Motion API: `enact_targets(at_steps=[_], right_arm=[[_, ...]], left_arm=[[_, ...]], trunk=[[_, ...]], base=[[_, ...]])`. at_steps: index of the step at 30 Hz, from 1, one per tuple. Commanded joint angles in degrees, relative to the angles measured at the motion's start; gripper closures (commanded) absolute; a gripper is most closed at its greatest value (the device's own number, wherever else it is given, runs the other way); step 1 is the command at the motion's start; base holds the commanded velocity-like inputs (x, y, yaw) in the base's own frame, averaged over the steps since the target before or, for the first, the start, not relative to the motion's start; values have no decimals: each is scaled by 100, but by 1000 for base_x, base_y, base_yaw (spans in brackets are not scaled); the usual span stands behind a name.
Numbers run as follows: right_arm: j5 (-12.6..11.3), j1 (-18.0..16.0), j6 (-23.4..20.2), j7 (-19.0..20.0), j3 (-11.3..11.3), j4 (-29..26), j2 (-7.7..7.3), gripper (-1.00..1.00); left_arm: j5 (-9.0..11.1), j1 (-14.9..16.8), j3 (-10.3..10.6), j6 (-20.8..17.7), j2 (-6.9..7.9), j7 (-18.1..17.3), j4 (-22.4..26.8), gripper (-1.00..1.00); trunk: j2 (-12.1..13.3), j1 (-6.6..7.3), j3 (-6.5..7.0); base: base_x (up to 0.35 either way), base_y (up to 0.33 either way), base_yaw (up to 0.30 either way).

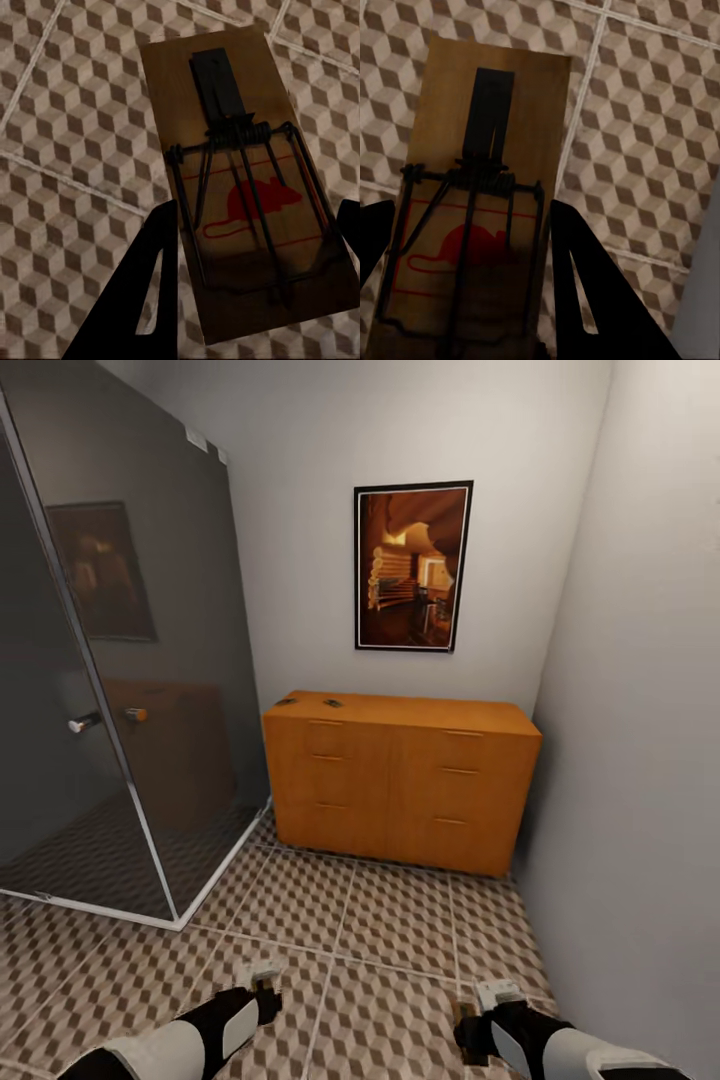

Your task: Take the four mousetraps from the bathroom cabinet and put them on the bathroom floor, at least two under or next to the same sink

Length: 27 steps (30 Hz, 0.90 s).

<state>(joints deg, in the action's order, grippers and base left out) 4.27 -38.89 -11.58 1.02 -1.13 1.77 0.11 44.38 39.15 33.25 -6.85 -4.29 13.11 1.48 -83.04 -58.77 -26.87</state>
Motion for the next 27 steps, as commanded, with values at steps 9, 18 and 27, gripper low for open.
enact_targets(at_steps=[9,18,27], right_arm=[[32,642,224,50,-13,7,99,100],[87,681,226,-5,-36,7,121,100],[93,681,226,-22,-36,6,121,100]], left_arm=[[33,-569,43,434,-11,42,-11,100],[147,-603,-2,601,-15,42,-14,100],[158,-659,-8,778,-9,42,-21,100]], trunk=[[-4,4,-5],[-4,4,-5],[-4,4,-5]], base=[[-348,0,0],[-348,0,0],[-348,0,0]])
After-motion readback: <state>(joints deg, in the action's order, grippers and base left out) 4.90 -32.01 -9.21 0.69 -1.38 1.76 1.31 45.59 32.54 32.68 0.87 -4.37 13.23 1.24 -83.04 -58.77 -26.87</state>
